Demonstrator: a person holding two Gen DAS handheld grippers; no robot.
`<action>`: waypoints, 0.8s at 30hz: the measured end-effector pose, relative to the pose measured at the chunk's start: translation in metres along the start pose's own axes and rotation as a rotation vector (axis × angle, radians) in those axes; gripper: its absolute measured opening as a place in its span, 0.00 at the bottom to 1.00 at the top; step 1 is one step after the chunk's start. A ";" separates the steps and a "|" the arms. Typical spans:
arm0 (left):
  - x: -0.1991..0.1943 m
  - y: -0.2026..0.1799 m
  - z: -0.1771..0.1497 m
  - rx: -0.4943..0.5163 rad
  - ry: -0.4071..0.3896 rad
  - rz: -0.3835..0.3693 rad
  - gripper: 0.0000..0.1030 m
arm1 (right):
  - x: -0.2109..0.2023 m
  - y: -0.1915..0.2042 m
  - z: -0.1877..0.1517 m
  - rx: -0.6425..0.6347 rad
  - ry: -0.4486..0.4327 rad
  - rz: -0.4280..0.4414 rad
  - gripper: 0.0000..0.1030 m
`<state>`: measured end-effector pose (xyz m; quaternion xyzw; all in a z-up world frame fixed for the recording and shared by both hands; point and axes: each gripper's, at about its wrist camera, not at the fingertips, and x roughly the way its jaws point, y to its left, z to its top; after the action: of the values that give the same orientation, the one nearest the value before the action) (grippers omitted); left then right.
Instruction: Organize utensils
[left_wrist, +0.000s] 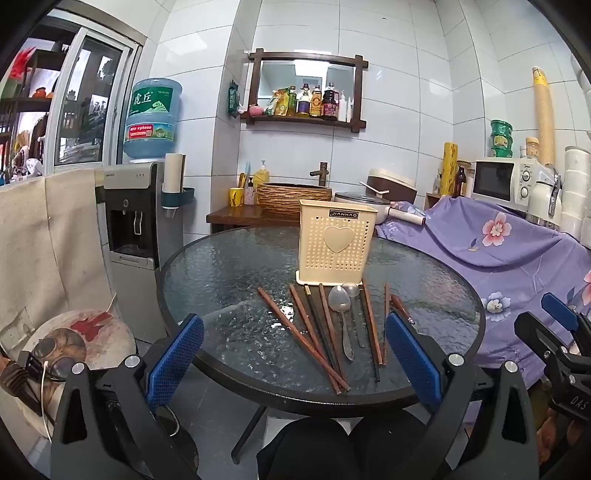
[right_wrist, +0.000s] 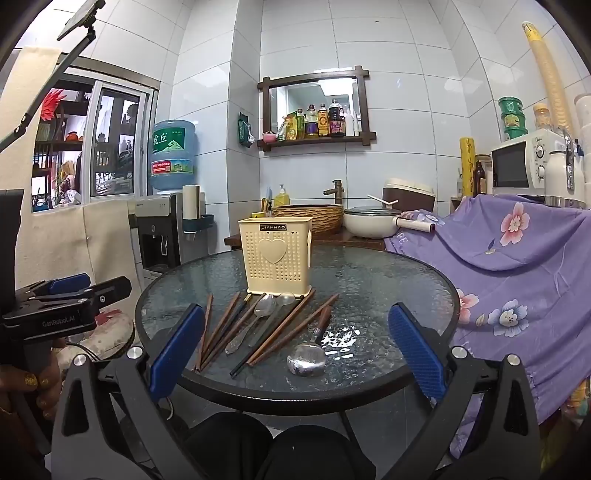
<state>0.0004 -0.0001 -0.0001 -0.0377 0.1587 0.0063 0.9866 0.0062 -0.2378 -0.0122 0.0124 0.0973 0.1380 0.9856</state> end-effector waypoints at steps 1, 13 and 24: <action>0.000 0.000 0.000 -0.001 0.002 -0.001 0.94 | 0.000 0.000 0.000 0.000 0.000 0.000 0.95; 0.000 -0.001 0.000 0.005 0.001 0.001 0.94 | -0.001 0.000 0.001 0.003 0.002 0.000 0.95; 0.000 -0.001 0.000 0.006 0.003 -0.001 0.94 | 0.001 0.001 0.002 0.004 0.002 -0.001 0.95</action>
<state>0.0005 -0.0007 0.0002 -0.0351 0.1603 0.0055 0.9864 0.0072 -0.2369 -0.0108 0.0141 0.0988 0.1375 0.9855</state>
